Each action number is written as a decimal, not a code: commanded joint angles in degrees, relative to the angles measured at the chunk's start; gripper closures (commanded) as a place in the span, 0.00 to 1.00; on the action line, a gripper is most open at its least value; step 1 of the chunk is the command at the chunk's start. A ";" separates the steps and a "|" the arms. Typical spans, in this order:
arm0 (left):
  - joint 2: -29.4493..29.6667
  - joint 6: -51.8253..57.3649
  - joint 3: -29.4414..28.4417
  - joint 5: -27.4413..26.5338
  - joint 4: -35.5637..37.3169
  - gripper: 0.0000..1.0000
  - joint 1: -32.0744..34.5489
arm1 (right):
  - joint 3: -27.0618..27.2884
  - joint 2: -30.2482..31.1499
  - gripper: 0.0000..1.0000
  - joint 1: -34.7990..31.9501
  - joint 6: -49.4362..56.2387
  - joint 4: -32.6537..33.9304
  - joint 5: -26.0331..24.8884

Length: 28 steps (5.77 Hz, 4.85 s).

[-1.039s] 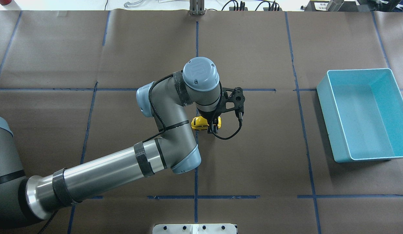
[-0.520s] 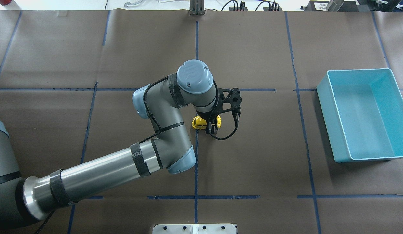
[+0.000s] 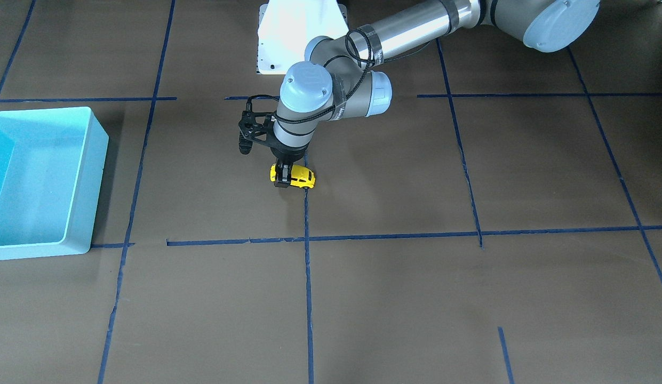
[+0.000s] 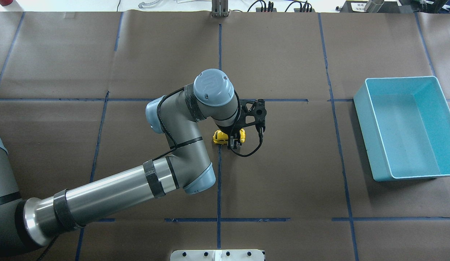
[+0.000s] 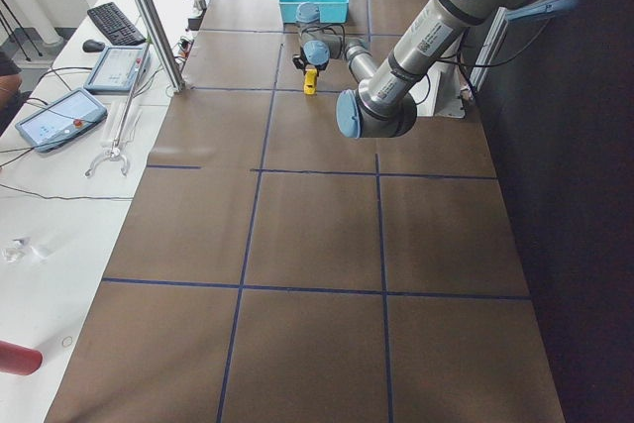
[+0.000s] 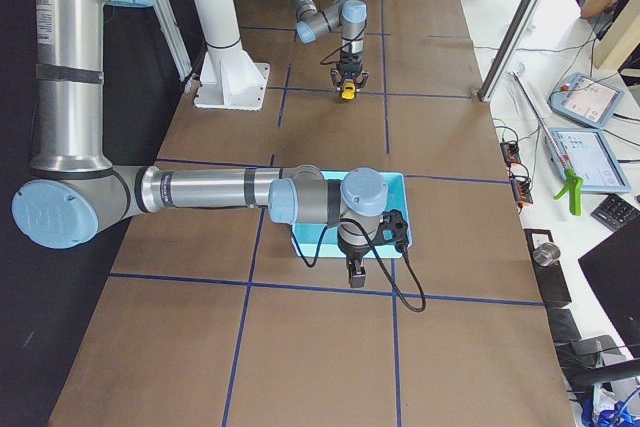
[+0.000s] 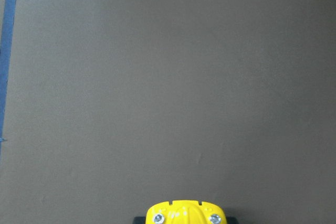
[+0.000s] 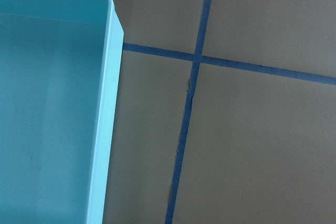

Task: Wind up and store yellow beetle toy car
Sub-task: 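Press the car down and drag it back toward the robot with the left gripper, then keep dragging the car backward with the left gripper to wind it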

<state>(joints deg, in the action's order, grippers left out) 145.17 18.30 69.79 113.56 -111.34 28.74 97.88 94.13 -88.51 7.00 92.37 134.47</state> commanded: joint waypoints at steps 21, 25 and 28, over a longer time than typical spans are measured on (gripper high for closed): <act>-15.44 1.30 9.74 3.60 -5.29 1.00 3.51 | -0.23 0.00 0.00 0.00 -0.06 0.00 -0.18; -18.60 3.67 12.73 3.78 -5.38 1.00 4.13 | -0.23 0.09 0.00 0.00 -0.06 0.00 -0.09; -21.24 4.38 14.67 5.71 -6.17 1.00 4.57 | -0.32 0.17 0.00 0.00 0.03 0.09 -0.26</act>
<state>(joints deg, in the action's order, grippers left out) 124.64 22.57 83.86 119.08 -117.44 33.21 97.59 94.26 -88.51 7.01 92.40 134.28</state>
